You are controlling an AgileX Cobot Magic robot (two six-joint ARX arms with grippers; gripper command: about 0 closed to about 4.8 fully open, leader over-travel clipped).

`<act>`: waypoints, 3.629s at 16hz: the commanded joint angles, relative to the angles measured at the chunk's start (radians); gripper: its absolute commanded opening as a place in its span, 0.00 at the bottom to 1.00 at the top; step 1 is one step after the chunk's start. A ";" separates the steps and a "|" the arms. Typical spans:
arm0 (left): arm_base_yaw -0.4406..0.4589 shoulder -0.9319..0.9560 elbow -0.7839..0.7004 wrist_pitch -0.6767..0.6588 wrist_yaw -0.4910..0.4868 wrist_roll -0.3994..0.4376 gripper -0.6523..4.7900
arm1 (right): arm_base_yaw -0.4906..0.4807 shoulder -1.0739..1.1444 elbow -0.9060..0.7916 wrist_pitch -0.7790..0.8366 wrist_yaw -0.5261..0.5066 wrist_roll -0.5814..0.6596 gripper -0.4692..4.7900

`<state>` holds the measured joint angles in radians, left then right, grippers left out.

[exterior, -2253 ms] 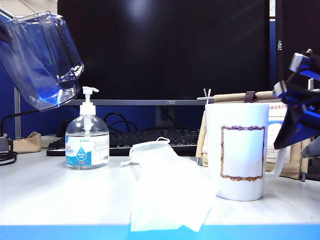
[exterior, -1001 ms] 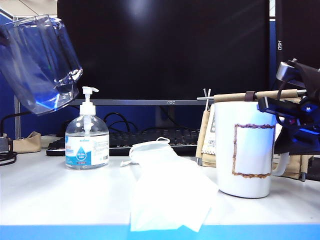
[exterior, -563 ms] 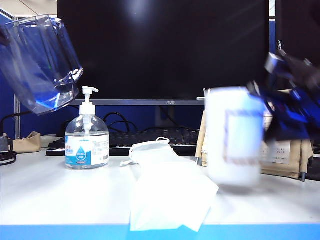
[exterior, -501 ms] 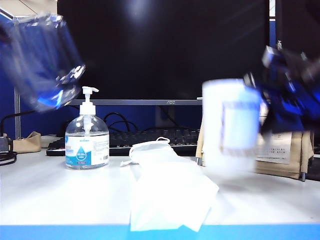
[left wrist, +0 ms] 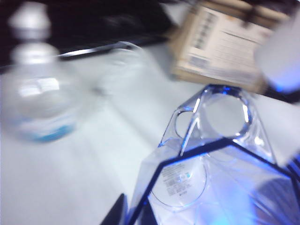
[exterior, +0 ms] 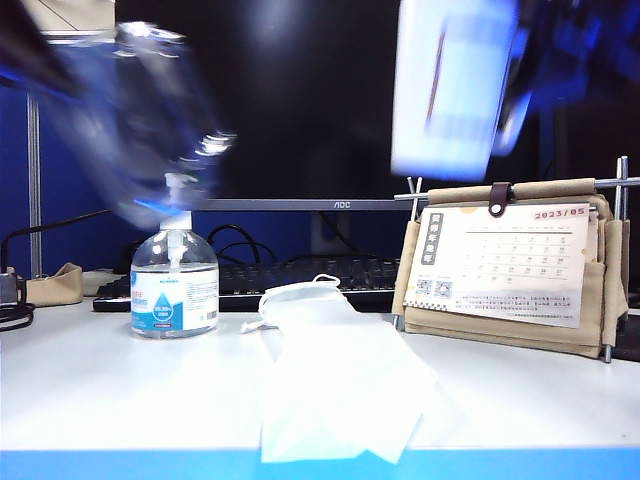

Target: Swap the positions of the transparent plastic cup and the white ceramic cup.

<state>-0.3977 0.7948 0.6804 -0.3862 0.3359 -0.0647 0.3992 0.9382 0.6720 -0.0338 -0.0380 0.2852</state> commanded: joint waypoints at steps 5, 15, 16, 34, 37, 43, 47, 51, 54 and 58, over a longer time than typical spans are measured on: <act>-0.324 0.318 0.087 0.324 -0.113 -0.031 0.11 | 0.002 -0.205 0.157 -0.234 0.093 -0.058 0.08; -0.413 0.803 0.470 0.211 0.035 0.144 0.11 | 0.002 -0.322 0.167 -0.372 0.157 -0.061 0.08; -0.417 0.824 0.481 0.210 0.026 0.143 0.11 | 0.002 -0.326 0.167 -0.373 0.156 -0.061 0.08; -0.435 1.155 0.836 -0.063 0.016 0.282 0.11 | 0.001 -0.364 0.167 -0.356 0.179 -0.061 0.08; -0.435 1.155 0.842 -0.070 0.016 0.282 0.15 | 0.001 -0.364 0.167 -0.356 0.179 -0.061 0.08; -0.435 1.155 0.842 -0.068 0.016 0.245 0.50 | 0.001 -0.364 0.167 -0.359 0.178 -0.061 0.08; -0.435 1.148 0.845 -0.017 0.017 0.215 0.52 | 0.001 -0.364 0.167 -0.360 0.177 -0.061 0.08; -0.435 1.148 0.990 -0.088 0.014 0.216 0.52 | 0.001 -0.363 0.167 -0.360 0.175 -0.061 0.08; -0.426 1.127 1.120 -0.245 -0.195 0.338 0.57 | 0.002 -0.362 0.167 -0.360 0.156 -0.062 0.08; -0.275 0.916 1.131 -0.341 -0.409 0.348 0.57 | 0.004 -0.332 0.167 -0.349 0.050 -0.057 0.08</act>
<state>-0.7017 1.7546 1.8065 -0.7204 -0.0582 0.3119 0.4004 0.6010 0.8276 -0.4538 0.0494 0.2153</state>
